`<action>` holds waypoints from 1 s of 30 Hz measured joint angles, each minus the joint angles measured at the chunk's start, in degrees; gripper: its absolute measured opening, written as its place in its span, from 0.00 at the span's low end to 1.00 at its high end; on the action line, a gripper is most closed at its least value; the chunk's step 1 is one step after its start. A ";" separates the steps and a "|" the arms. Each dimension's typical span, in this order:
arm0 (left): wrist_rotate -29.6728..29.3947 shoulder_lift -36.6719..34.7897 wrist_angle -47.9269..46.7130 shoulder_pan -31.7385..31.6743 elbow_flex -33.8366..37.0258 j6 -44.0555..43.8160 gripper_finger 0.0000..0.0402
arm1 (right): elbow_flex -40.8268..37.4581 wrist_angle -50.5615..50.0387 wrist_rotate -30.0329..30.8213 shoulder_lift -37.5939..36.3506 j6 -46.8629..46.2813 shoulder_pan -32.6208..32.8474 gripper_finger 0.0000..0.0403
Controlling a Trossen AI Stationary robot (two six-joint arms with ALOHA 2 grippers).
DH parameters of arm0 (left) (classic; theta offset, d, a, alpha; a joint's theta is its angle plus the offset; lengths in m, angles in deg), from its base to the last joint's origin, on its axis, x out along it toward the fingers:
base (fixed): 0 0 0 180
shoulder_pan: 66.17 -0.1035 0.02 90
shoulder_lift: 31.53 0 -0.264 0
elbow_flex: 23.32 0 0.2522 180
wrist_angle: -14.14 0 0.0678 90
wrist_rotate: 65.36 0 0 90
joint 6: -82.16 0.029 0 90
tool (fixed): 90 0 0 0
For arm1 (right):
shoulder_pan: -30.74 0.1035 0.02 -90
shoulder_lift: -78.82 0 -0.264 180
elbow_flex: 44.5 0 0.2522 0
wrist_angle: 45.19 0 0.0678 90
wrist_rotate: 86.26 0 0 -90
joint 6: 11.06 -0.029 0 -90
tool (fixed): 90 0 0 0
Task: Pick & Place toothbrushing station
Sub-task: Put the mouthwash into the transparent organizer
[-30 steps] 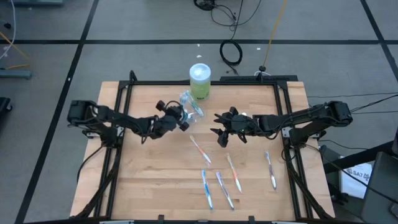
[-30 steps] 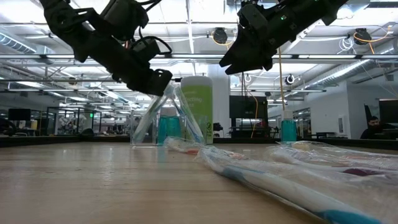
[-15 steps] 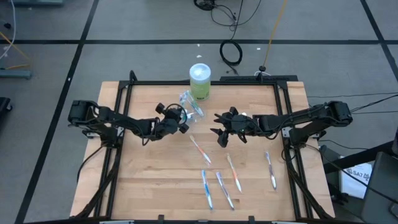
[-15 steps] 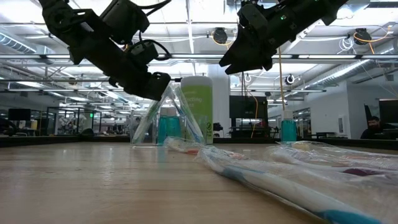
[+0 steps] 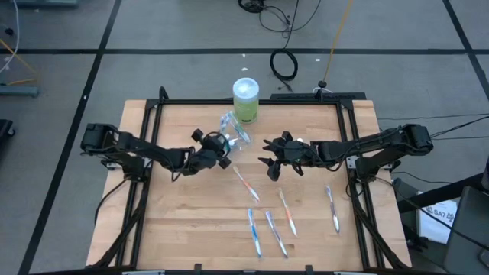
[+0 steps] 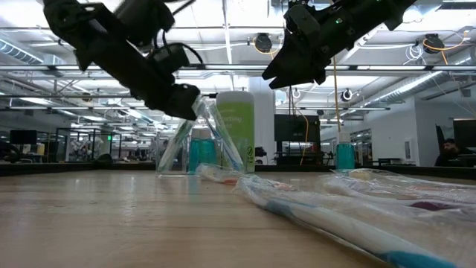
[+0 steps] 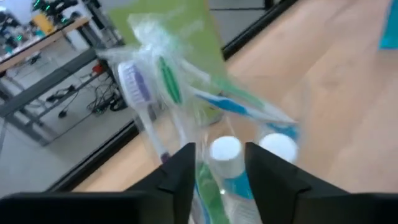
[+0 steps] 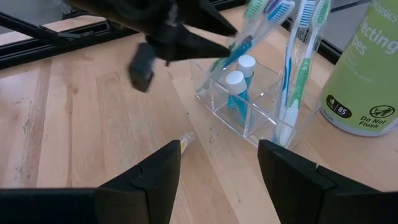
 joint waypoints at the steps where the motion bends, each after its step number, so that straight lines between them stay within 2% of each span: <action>1: -0.12 -0.80 0.24 0.61 0.01 0.33 0.39 | 0.00 -0.02 0.00 -0.01 0.00 0.00 0.52; 6: -3.98 -6.22 0.08 3.49 -0.04 1.96 0.49 | 0.00 -1.12 -0.01 -0.01 -0.02 0.00 0.52; 11: -5.89 -13.07 0.07 6.24 -0.06 9.02 0.52 | 0.00 -3.50 0.00 -0.01 0.24 0.00 0.52; 18: -3.15 -24.67 -6.87 9.52 -0.09 10.07 0.53 | 0.00 -8.95 0.08 0.00 4.66 0.00 0.52; 22: -1.83 -32.89 -14.32 10.96 -0.08 7.46 0.53 | -0.02 -11.70 0.32 -1.22 13.13 0.00 0.52; 24: -1.77 -36.64 -19.55 11.58 -0.08 4.65 0.53 | -0.01 -13.32 2.62 -2.53 17.13 -0.10 0.52; 26: -1.78 -39.16 -23.64 11.90 -0.08 1.51 0.53 | -0.03 -15.42 7.62 -4.15 18.01 -0.20 0.52; 28: -1.66 -41.03 -27.83 12.14 -0.08 -0.87 0.53 | -0.04 -16.88 11.82 -6.10 15.75 -0.88 0.52; 30: -1.68 -41.89 -30.03 12.19 -0.08 -2.79 0.53 | 0.00 -19.92 12.26 -8.24 12.21 -2.37 0.52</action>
